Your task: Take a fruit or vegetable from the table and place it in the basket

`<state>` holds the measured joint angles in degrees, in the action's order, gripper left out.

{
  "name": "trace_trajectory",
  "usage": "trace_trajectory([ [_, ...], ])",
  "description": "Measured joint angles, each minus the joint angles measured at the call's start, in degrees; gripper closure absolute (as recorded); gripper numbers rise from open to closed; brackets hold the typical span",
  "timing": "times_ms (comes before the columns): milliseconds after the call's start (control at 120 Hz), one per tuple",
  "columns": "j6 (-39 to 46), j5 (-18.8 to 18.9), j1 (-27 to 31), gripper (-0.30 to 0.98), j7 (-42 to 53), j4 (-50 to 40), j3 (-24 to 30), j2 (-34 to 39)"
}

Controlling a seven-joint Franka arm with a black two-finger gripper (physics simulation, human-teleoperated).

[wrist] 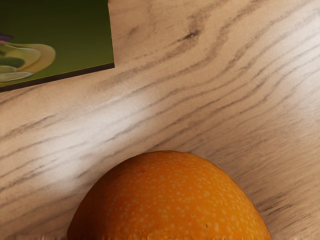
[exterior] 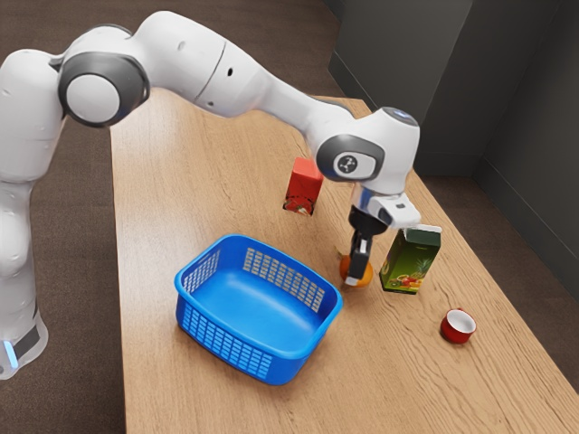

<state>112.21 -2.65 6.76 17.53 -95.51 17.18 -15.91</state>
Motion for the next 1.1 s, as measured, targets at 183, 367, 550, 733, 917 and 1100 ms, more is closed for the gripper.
trace_trajectory([
  [183, -5.6, -0.2, -0.2, 0.38, -1.1, 0.1, 2.3, 7.3],
  [367, -10.2, -0.8, -0.7, 0.38, -1.8, -0.1, 8.9, 10.2],
  [550, -16.7, -0.9, -0.3, 0.37, -2.2, -1.9, 9.6, 12.8],
  [733, -24.4, -1.5, 1.7, 0.36, -3.2, -3.8, 10.8, 16.1],
  [917, -28.7, -3.9, 1.4, 0.37, -4.4, -7.9, 10.8, 19.8],
  [1100, -30.4, -5.1, -1.1, 0.37, -5.2, -8.6, 10.7, 20.8],
])
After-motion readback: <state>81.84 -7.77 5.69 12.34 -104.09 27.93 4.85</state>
